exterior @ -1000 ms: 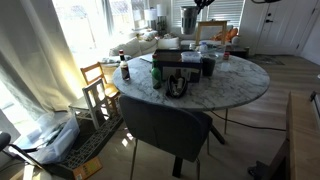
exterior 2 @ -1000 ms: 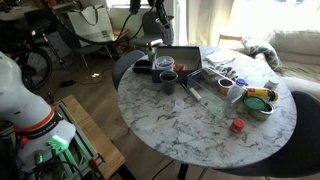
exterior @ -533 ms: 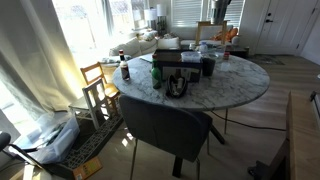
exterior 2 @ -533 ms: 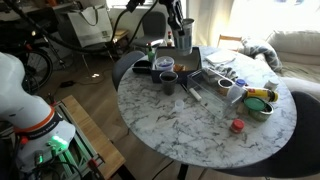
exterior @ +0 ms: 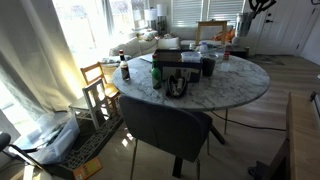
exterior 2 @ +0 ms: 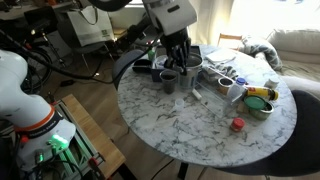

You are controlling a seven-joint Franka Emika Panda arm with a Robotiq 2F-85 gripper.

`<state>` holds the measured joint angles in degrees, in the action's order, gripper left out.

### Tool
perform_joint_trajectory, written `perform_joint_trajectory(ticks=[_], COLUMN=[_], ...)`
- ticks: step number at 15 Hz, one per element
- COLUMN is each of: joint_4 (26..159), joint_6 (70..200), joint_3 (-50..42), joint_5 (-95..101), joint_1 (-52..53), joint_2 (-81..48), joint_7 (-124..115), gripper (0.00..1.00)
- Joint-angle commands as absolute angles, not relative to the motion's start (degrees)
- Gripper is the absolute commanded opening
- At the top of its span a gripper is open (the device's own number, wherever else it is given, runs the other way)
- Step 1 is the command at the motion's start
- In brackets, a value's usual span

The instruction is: Pick up the silver cup and put it on the right side of the table

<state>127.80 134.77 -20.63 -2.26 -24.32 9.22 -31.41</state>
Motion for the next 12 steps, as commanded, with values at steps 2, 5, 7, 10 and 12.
perform_joint_trajectory(ticks=[2,5,7,10,12], joint_4=[132.0,131.9,130.5,128.4,126.7], joint_6=[144.1,151.0,153.4,157.2,158.7], joint_3=[-22.8,-23.8,-23.6,-23.4,-22.1], joint_5=[-7.8,-13.6,-17.3,-20.5,-24.4], joint_1=[-25.5,-25.3,-25.0,-24.8,-25.2], joint_2=[3.4,-2.3,-6.8,-13.5,-17.1], joint_7=[-31.9,-31.2,-30.6,-32.0,-30.1], gripper=[0.01,0.01,0.01,0.01,0.01])
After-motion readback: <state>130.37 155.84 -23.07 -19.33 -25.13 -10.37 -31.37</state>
